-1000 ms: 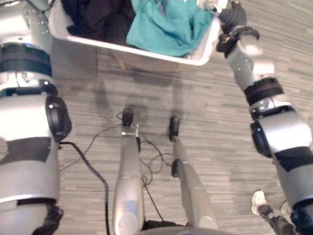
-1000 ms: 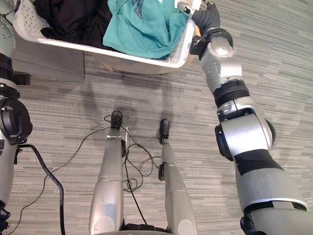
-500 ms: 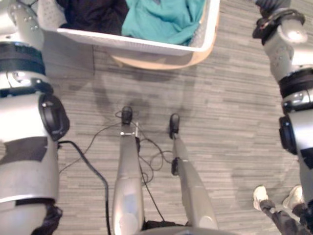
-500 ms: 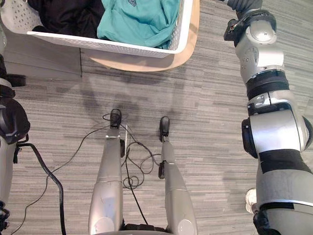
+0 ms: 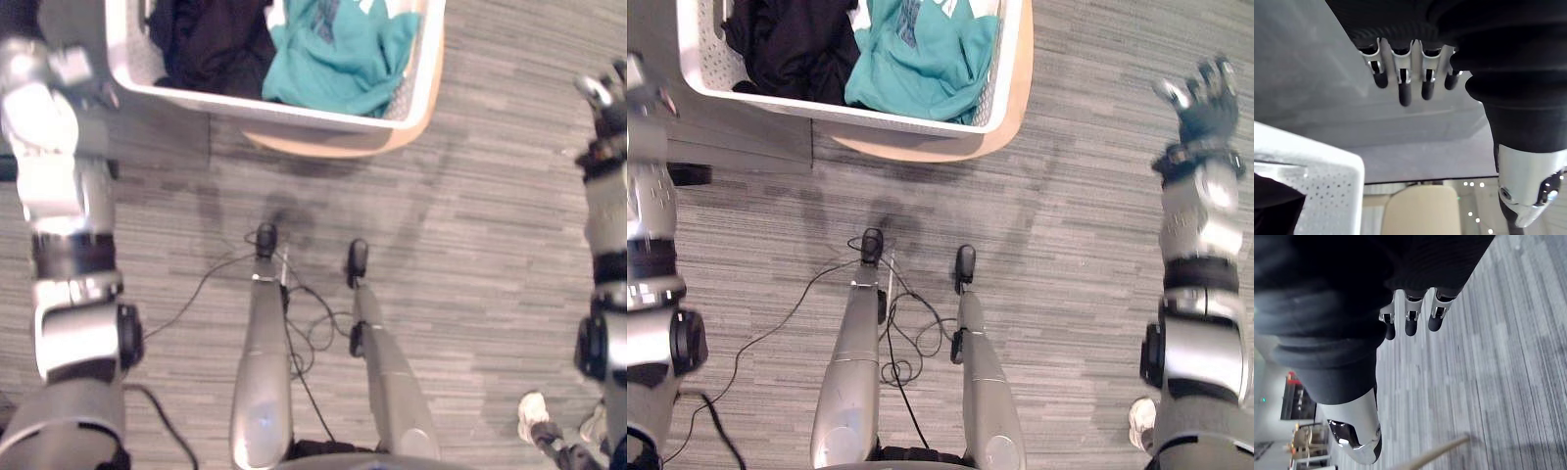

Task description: Pick up the laundry basket with both hands and put the clothes into the washing machine.

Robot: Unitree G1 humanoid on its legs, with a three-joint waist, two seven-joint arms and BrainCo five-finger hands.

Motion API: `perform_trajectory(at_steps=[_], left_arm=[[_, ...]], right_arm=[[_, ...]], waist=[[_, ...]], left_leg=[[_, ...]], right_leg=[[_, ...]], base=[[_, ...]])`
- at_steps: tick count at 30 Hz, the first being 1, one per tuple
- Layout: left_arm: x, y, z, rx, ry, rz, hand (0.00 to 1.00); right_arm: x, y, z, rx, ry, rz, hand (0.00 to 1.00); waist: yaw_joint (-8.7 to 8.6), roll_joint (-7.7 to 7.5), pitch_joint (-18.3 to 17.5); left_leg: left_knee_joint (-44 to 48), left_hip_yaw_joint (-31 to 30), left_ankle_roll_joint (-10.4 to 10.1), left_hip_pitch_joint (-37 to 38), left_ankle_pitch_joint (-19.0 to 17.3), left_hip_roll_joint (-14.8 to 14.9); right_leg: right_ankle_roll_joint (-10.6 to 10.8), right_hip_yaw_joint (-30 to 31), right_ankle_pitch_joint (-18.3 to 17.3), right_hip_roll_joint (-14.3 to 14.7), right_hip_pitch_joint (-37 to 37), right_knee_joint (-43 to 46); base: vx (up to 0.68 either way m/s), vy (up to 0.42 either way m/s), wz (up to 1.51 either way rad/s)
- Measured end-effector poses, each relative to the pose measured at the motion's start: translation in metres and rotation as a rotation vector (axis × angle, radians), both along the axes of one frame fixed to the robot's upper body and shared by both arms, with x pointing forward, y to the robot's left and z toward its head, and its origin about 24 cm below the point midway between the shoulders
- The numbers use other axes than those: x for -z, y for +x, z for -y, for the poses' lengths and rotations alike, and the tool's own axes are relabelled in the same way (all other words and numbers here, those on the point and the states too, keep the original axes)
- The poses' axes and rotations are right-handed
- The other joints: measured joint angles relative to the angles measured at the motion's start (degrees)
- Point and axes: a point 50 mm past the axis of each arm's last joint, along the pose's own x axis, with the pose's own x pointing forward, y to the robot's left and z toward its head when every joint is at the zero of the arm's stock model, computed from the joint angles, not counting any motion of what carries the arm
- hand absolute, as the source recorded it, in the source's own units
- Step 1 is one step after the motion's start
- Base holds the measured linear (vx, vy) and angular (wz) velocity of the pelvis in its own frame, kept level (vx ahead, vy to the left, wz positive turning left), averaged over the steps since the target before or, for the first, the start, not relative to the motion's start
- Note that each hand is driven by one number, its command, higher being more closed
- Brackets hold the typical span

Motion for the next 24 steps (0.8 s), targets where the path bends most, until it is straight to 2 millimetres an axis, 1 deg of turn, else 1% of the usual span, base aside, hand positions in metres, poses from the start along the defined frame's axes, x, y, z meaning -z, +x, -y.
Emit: perform_trajectory(at_steps=[1, 2, 3, 4, 5, 6, 7, 9, 10, 11, 13, 15, 17, 18, 19, 20, 21, 23, 24], left_arm=[[0.009, -0.003, 0.000, -0.004, -0.002, -0.005, 0.00], [0.026, -0.008, 0.002, -0.009, -0.014, -0.025, 0.00], [0.048, -0.015, 0.002, -0.024, -0.024, -0.062, 0.00], [0.059, -0.018, 0.001, -0.035, -0.032, -0.085, 0.00], [0.083, -0.023, 0.004, -0.034, -0.045, -0.147, 0.00], [0.105, -0.029, 0.007, -0.029, -0.059, -0.205, 0.00], [0.115, -0.033, 0.008, -0.030, -0.065, -0.233, 0.00], [0.149, -0.046, 0.012, -0.025, -0.056, -0.348, 0.00], [0.157, -0.049, 0.014, -0.017, -0.051, -0.380, 0.00], [0.170, -0.052, 0.017, -0.003, -0.049, -0.431, 0.00], [0.204, -0.063, 0.028, 0.059, -0.059, -0.570, 0.00], [0.225, -0.071, 0.037, 0.105, -0.083, -0.652, 0.00], [0.261, -0.081, 0.051, 0.175, -0.141, -0.798, 0.00], [0.270, -0.084, 0.055, 0.190, -0.161, -0.836, 0.00], [0.285, -0.087, 0.061, 0.222, -0.190, -0.892, 0.00], [0.311, -0.093, 0.073, 0.269, -0.237, -1.003, 0.00], [0.320, -0.095, 0.077, 0.284, -0.255, -1.044, 0.00], [0.357, -0.106, 0.090, 0.303, -0.340, -1.190, 0.00], [0.378, -0.115, 0.095, 0.299, -0.390, -1.284, 0.00]], right_arm=[[0.010, -0.009, 0.006, 0.025, 0.010, -0.006, 0.00], [0.024, -0.027, 0.016, 0.069, 0.020, -0.012, 0.00], [0.036, -0.049, 0.026, 0.126, 0.028, -0.006, 0.00], [0.041, -0.057, 0.030, 0.150, 0.029, -0.005, 0.00], [0.049, -0.077, 0.039, 0.209, 0.028, -0.005, 0.00], [0.058, -0.092, 0.045, 0.249, 0.020, -0.019, 0.00], [0.063, -0.099, 0.046, 0.262, 0.017, -0.032, 0.00], [0.088, -0.118, 0.046, 0.293, 0.015, -0.104, 0.00], [0.095, -0.123, 0.045, 0.295, 0.019, -0.127, 0.00], [0.107, -0.128, 0.042, 0.293, 0.033, -0.158, 0.00], [0.141, -0.141, 0.031, 0.286, 0.082, -0.249, 0.00], [0.162, -0.152, 0.023, 0.282, 0.120, -0.303, 0.00], [0.193, -0.171, 0.010, 0.286, 0.174, -0.400, 0.00], [0.200, -0.175, 0.006, 0.283, 0.189, -0.420, 0.00], [0.211, -0.181, 0.000, 0.278, 0.217, -0.449, 0.00], [0.232, -0.190, -0.014, 0.263, 0.273, -0.510, 0.00], [0.240, -0.193, -0.020, 0.255, 0.297, -0.537, 0.00], [0.275, -0.205, -0.046, 0.232, 0.408, -0.645, 0.00], [0.296, -0.216, -0.062, 0.226, 0.482, -0.719, 0.00]], waist=[[0.04, 0.15, -0.05], [0.00, 0.71, -0.37], [-0.09, 1.13, -0.58], [-0.12, 1.46, -0.77], [-0.22, 2.12, -1.41], [-0.34, 2.55, -2.88], [-0.32, 2.76, -3.80], [0.03, 3.03, -6.94], [0.21, 3.12, -7.66], [0.29, 3.37, -8.65], [0.32, 3.66, -11.26], [0.23, 3.82, -12.81], [0.06, 4.13, -15.01], [0.05, 4.22, -15.58], [0.06, 4.20, -16.18], [-0.16, 4.18, -17.71], [-0.22, 4.19, -18.29], [-0.53, 4.08, -20.33], [-1.03, 3.99, -21.87]], left_leg=[[-0.49, 0.01, 0.00, 0.87, 0.00, -0.08], [-1.26, -0.09, 0.00, 2.28, -0.01, -0.20], [-2.77, -0.05, -0.02, 4.69, 0.01, -0.58], [-3.30, -0.03, -0.09, 5.74, 0.17, -0.78], [-4.95, -0.01, -0.09, 8.04, 0.58, -1.39], [-6.43, -0.01, -0.10, 9.79, 0.92, -2.04], [-7.15, -0.04, -0.03, 10.57, 1.10, -2.18], [-9.83, -0.05, 0.06, 14.30, 1.61, -3.17], [-10.47, -0.08, 0.07, 15.30, 1.70, -3.38], [-11.15, -0.24, 0.11, 16.84, 1.75, -3.88], [-13.07, -0.28, 0.17, 21.05, 1.80, -4.68], [-14.08, -0.27, 0.19, 23.42, 1.80, -5.19], [-15.66, -0.08, 0.24, 27.39, 1.76, -5.90], [-15.90, 0.01, 0.34, 28.34, 1.71, -5.96], [-16.21, 0.31, 0.58, 29.87, 1.56, -6.04], [-16.64, 0.57, 0.90, 32.05, 1.37, -6.15], [-16.70, 0.71, 1.09, 32.77, 1.25, -6.19], [-17.25, 1.33, 1.58, 35.43, 0.95, -6.20], [-17.95, 1.44, 1.74, 36.71, 0.86, -6.00]], right_leg=[[-0.15, -0.15, -0.47, -0.10, 0.57, 0.30], [-0.20, -0.52, -1.56, -0.19, 1.46, 1.34], [-0.61, -0.87, -3.62, -0.50, 2.12, 3.81], [-0.71, -0.97, -4.69, -0.68, 2.18, 5.33], [-0.56, -1.43, -7.24, -1.34, 2.23, 8.91], [-0.74, -1.98, -9.44, -2.14, 2.14, 11.83], [-0.61, -2.22, -10.33, -2.46, 2.14, 12.90], [-0.79, -2.47, -13.45, -3.70, 3.08, 16.65], [-0.82, -2.61, -14.27, -4.03, 3.59, 17.47], [-0.73, -2.89, -15.33, -4.43, 4.48, 18.51], [-0.82, -3.67, -17.67, -5.67, 7.06, 20.73], [-0.72, -3.87, -19.05, -6.32, 8.71, 21.71], [-0.55, -4.10, -20.58, -7.10, 11.89, 22.38], [-0.40, -4.09, -20.80, -7.19, 12.66, 22.50], [-0.28, -4.16, -21.28, -7.29, 13.96, 22.68], [-0.28, -4.22, -21.85, -7.34, 15.82, 22.84], [-0.32, -4.25, -21.98, -7.34, 16.49, 22.82], [-0.24, -4.34, -22.60, -7.48, 18.93, 22.85], [-0.05, -4.65, -23.17, -7.76, 20.02, 22.81]], base=[[0.07, -0.035, 0.23], [0.09, -0.033, 0.26], [0.09, -0.032, 0.26], [0.10, -0.026, 0.33], [0.11, -0.018, 0.38], [0.13, -0.015, 0.41], [0.14, -0.013, 0.37], [0.13, -0.013, 0.32], [0.10, -0.016, 0.30], [0.11, -0.035, 0.31], [0.11, -0.034, 0.32], [0.07, -0.019, 0.21], [0.07, -0.004, 0.16], [0.06, 0.008, 0.06], [0.05, 0.008, 0.02], [0.04, 0.003, 0.01], [0.00, 0.000, 0.00], [-0.01, 0.001, 0.02], [-0.02, -0.022, 0.10]])
